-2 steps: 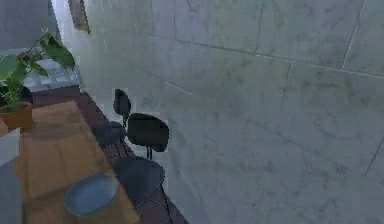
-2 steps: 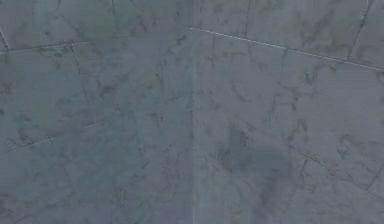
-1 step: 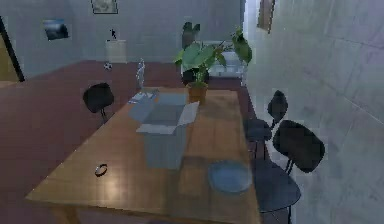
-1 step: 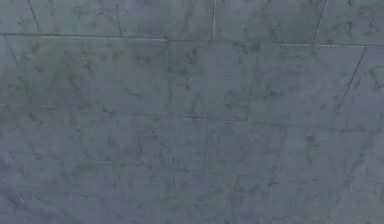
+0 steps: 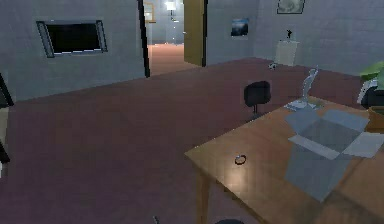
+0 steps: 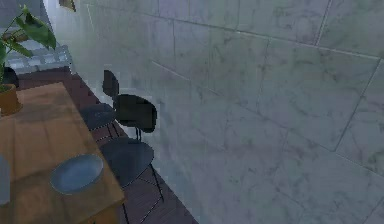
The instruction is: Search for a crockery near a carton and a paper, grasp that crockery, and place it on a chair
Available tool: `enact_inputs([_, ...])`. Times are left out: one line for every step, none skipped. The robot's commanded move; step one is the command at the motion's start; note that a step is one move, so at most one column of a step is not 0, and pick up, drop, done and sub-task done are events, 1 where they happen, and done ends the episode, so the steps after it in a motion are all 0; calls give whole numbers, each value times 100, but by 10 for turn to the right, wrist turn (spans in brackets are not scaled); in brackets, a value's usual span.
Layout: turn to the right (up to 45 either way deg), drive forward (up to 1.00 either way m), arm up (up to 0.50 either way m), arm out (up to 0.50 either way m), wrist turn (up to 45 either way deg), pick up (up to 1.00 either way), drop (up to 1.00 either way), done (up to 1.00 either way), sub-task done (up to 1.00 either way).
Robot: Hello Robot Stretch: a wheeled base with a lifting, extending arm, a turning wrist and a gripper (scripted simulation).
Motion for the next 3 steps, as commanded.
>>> enact_inputs([-270,0,0,0,0,0,0,0,0])
enact_inputs([0,0,50,0,0,0,0,0,0])
enact_inputs([0,0,36,0,0,0,0,0,0])
